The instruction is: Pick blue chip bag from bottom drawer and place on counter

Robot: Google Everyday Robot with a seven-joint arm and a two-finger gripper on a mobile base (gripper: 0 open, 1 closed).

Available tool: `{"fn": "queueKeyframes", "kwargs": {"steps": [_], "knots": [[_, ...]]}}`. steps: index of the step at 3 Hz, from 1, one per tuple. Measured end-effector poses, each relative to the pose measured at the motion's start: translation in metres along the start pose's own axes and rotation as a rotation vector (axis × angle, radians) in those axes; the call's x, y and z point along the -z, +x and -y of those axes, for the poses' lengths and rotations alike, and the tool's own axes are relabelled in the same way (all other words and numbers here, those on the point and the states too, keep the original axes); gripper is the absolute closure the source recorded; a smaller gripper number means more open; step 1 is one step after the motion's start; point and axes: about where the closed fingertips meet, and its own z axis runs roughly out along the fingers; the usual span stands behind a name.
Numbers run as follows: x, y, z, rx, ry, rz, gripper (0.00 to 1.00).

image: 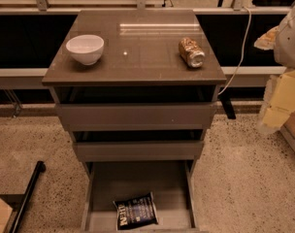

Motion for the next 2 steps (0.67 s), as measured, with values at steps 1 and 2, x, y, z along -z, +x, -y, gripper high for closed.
{"fn": "queueKeyframes", "kwargs": {"steps": [1,2], "knots": [[-0.0001,-0.0001,0.0001,-0.001,0.000,0.000,0.00],[-0.0030,-0.0017,0.0024,-0.018,0.001,0.009,0.00]]}}
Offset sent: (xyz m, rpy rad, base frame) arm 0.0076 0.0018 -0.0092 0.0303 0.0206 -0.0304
